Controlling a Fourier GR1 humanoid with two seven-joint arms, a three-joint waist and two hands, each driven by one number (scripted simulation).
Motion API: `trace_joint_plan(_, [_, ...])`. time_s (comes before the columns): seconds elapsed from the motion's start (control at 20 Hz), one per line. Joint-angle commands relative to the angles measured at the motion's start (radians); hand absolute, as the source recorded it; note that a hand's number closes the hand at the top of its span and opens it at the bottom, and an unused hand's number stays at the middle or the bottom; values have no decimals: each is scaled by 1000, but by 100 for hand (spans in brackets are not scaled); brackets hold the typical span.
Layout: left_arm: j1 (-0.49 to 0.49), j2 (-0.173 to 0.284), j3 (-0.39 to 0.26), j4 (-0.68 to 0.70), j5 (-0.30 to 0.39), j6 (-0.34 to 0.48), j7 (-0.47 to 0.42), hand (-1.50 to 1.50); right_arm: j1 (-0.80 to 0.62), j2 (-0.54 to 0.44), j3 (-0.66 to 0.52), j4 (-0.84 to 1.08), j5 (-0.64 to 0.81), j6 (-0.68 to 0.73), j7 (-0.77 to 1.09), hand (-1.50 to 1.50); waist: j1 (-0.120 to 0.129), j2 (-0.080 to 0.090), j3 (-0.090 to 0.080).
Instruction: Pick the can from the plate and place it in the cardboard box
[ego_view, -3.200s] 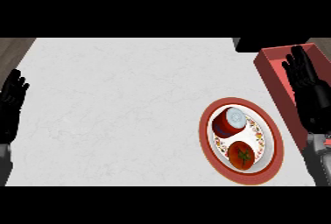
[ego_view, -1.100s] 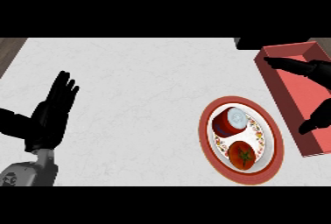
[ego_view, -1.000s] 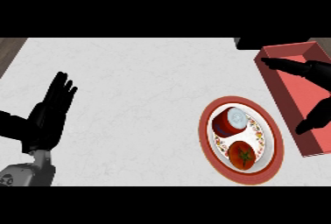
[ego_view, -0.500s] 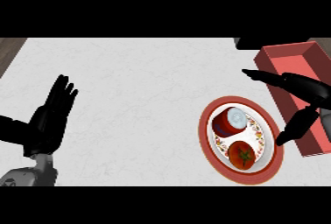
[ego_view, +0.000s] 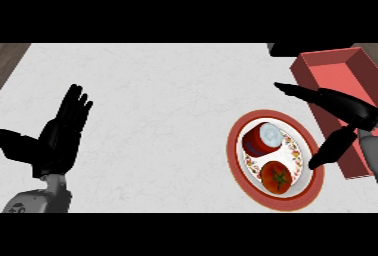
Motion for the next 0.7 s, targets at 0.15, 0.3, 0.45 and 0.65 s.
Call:
trace_joint_plan(0.15, [-6,-22,21,-11,-20,-20,23,0,39,78,26,10,108,-27,-40,-150,1,0,0])
trace_joint_plan(0.3, [-57,0,79,74,8,-73,-2,0,35,65,5,39,135,-15,-89,-150,0,1,0])
trace_joint_plan(0.45, [-15,-17,41,-52,-10,-41,83,0,-5,115,33,55,199,-84,-47,-150,4,0,0])
trace_joint_plan(0.65, [-1,-18,54,-46,-27,-64,72,0,1,140,2,47,201,-76,-41,-150,2,0,0])
